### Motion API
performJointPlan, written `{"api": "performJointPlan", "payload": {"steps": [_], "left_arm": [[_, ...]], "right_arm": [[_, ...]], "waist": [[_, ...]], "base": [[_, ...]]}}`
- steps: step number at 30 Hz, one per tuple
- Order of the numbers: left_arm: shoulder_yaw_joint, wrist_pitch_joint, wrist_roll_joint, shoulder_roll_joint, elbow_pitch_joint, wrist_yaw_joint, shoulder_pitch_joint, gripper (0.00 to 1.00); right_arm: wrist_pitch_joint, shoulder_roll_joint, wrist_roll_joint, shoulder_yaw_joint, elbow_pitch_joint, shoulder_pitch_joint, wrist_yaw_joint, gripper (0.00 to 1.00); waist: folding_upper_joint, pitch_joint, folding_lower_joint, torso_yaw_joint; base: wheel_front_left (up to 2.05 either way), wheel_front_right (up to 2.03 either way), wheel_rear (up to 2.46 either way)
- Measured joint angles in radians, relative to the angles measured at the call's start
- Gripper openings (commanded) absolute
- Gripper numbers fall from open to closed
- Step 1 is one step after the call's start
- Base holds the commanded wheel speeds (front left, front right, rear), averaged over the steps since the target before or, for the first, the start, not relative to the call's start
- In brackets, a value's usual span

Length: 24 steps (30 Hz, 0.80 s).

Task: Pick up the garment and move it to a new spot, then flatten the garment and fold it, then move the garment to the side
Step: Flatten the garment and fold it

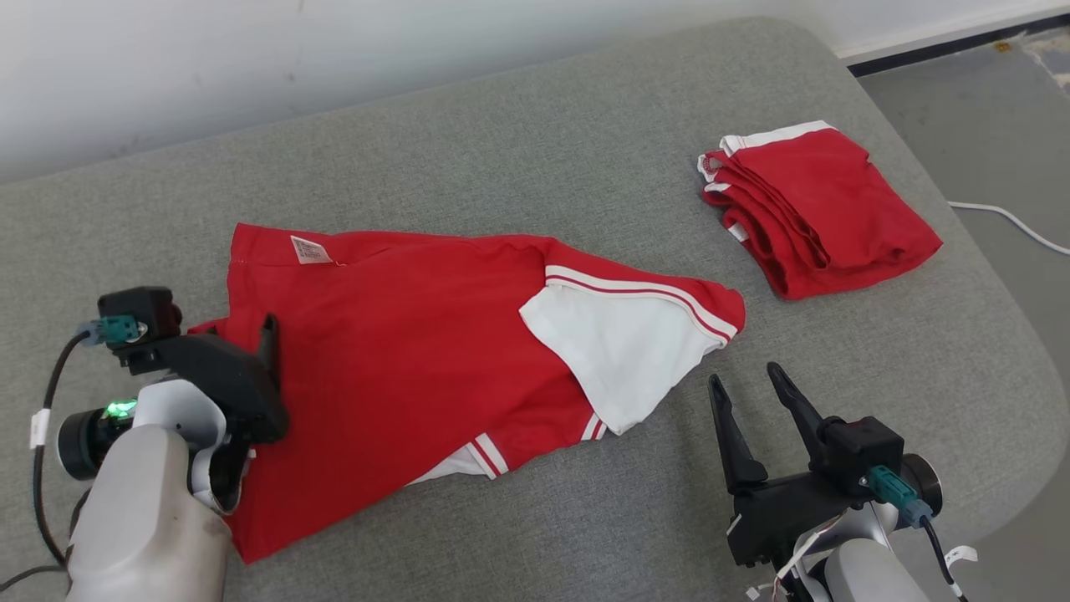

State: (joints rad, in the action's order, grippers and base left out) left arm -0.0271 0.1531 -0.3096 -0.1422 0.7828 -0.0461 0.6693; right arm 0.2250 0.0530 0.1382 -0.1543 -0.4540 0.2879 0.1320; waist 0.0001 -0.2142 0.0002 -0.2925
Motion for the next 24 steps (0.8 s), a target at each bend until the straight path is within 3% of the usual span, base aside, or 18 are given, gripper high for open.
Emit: {"api": "performJointPlan", "payload": {"steps": [7, 9, 10, 12, 13, 24], "left_arm": [[0.016, 0.049, -0.009, 0.005, 0.004, -0.007, -0.003, 1.0], [0.021, 0.062, -0.01, 0.008, 0.001, -0.008, -0.006, 0.92], [0.024, 0.067, -0.014, 0.012, 0.0, -0.013, -0.007, 0.7], [0.032, 0.082, -0.028, 0.019, -0.003, -0.018, -0.009, 0.13], [0.036, 0.085, -0.029, 0.021, -0.007, -0.025, -0.013, 0.0], [0.045, -0.021, -0.066, 0.049, -0.168, -0.036, -0.089, 0.0]], "right_arm": [[0.005, -0.001, 0.013, -0.005, -0.007, 0.004, 0.0, 1.0], [0.006, -0.001, 0.021, -0.009, -0.008, 0.005, 0.0, 1.0], [0.008, -0.001, 0.021, -0.009, -0.01, 0.005, 0.0, 1.0], [0.012, -0.001, 0.022, -0.008, -0.013, 0.005, 0.0, 1.0], [0.013, -0.001, 0.022, -0.007, -0.014, 0.006, 0.0, 1.0], [0.013, -0.002, 0.017, 0.023, -0.024, -0.002, 0.0, 1.0]], "waist": [[0.0, 0.009, -0.0001, 0.006], [-0.0001, 0.011, -0.0001, 0.007], [0.0, 0.012, -0.0001, 0.007], [0.0, 0.014, -0.0001, 0.007], [0.0, 0.015, -0.0002, 0.008], [-0.0001, 0.035, -0.0002, 0.051]], "base": [[0.0, 0.0, 0.0], [0.0, 0.0, 0.0], [0.0, 0.0, 0.0], [0.0, 0.0, 0.0], [0.0, 0.0, 0.0], [0.0, 0.0, 0.0]]}}
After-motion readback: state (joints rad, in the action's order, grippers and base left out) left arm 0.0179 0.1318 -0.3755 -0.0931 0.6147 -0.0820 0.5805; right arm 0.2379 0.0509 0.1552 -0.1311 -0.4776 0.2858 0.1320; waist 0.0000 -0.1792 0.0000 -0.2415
